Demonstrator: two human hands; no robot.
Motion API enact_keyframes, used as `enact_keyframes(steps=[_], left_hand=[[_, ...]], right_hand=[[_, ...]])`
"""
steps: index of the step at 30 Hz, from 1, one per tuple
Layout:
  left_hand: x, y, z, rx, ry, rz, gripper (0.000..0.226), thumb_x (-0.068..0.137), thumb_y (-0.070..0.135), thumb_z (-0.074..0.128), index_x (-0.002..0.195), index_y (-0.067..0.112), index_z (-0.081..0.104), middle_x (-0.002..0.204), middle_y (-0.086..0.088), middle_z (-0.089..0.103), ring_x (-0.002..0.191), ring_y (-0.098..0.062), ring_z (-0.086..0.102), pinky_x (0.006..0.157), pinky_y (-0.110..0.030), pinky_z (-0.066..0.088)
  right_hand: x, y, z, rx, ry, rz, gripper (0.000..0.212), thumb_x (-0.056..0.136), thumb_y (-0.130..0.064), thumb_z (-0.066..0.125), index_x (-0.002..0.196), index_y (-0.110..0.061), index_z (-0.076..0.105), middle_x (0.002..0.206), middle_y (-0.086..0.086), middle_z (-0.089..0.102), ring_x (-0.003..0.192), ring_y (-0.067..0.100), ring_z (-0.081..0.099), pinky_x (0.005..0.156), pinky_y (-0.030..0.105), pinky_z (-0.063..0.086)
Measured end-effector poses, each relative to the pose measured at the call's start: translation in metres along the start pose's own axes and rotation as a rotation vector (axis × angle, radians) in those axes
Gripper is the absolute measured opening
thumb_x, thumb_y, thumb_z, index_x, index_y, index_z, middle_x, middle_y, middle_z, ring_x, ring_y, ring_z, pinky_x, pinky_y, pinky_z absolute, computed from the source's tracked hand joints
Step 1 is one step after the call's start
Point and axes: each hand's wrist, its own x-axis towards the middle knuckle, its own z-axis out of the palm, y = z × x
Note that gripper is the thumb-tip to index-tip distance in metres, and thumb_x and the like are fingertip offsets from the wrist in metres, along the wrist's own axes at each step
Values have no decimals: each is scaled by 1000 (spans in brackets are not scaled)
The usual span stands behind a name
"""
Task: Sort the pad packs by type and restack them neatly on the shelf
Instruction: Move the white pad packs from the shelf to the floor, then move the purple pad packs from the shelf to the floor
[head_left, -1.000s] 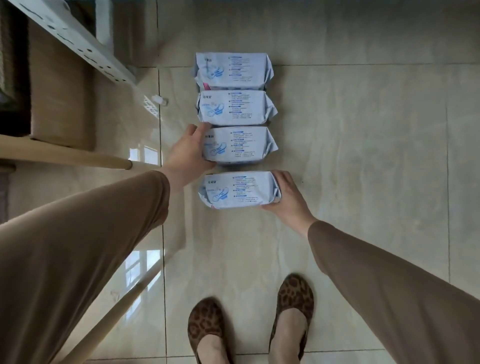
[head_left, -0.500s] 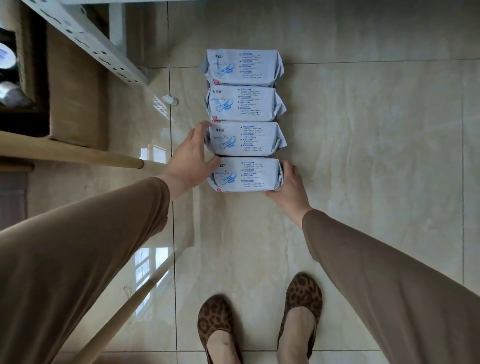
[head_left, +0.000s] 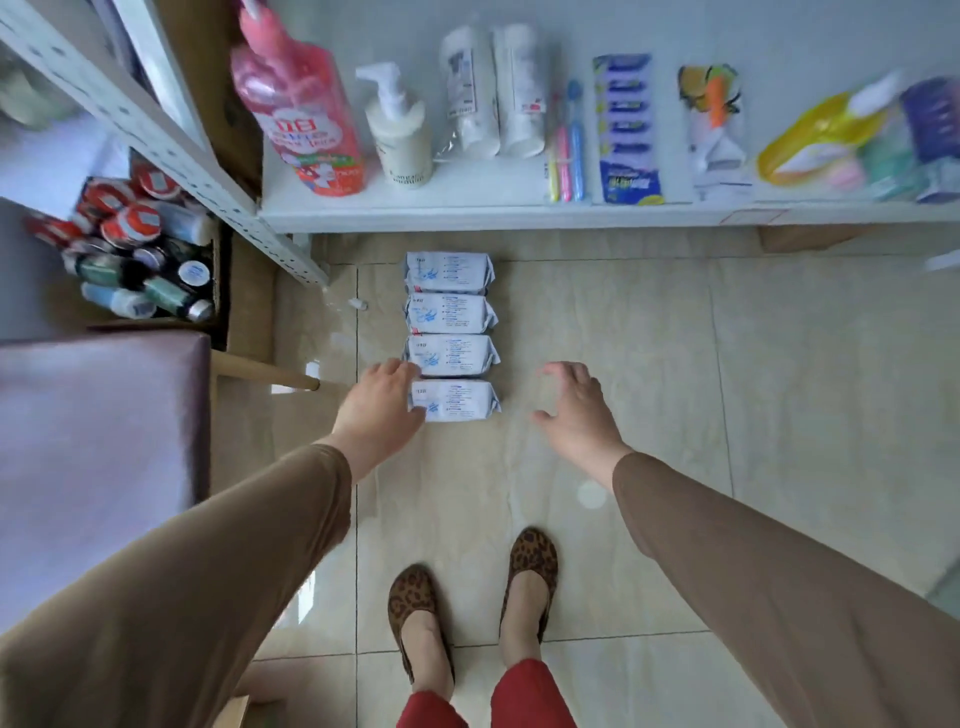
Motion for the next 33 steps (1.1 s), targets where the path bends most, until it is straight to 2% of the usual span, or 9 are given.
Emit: enact_keyframes(steps=[5, 10, 16, 20, 27, 33], left_hand=[[-51, 81, -132, 7, 68, 102, 48, 89, 30, 61, 135, 19, 50, 136, -2, 52, 122, -24, 48, 97, -37, 43], [-107, 167, -259, 49, 173, 256, 39, 88, 32, 62, 126, 22, 59, 126, -1, 58, 117, -25, 52, 94, -38, 47], [-157, 257, -350, 104, 264, 360, 39, 88, 39, 64, 125, 27, 58, 125, 1, 60, 116, -23, 54, 88, -38, 48], [-161, 313, -384, 87, 281, 421, 41, 88, 42, 64, 126, 28, 58, 120, 2, 60, 115, -23, 53, 91, -39, 48], [-117, 433, -428, 65, 327, 435, 45, 88, 43, 64, 130, 29, 53, 129, 3, 56, 119, -20, 49, 97, -39, 45], [-76, 513, -460, 19, 409, 370, 46, 88, 45, 64, 129, 27, 54, 125, 2, 59, 113, -19, 54, 93, -36, 47]], right_hand=[[-70, -63, -135, -73, 43, -54, 52, 86, -23, 65, 136, -17, 49, 139, 5, 45, 124, 30, 44, 95, 31, 37], [-146, -120, -271, -67, 147, -103, 50, 87, -27, 67, 133, -16, 52, 132, 7, 54, 124, 30, 47, 98, 34, 41], [-212, -147, -394, -77, 294, -176, 46, 88, -32, 67, 130, -19, 53, 131, 3, 58, 123, 25, 50, 101, 40, 43], [-224, -135, -463, -64, 369, -192, 43, 89, -34, 65, 129, -22, 53, 129, 0, 58, 120, 23, 50, 94, 35, 43], [-197, -73, -591, -55, 462, -271, 43, 92, -36, 63, 131, -25, 51, 133, -7, 55, 123, 15, 48, 90, 31, 39], [-155, -32, -682, -60, 415, -319, 44, 93, -36, 64, 133, -22, 51, 135, -4, 54, 124, 17, 48, 101, 35, 42]])
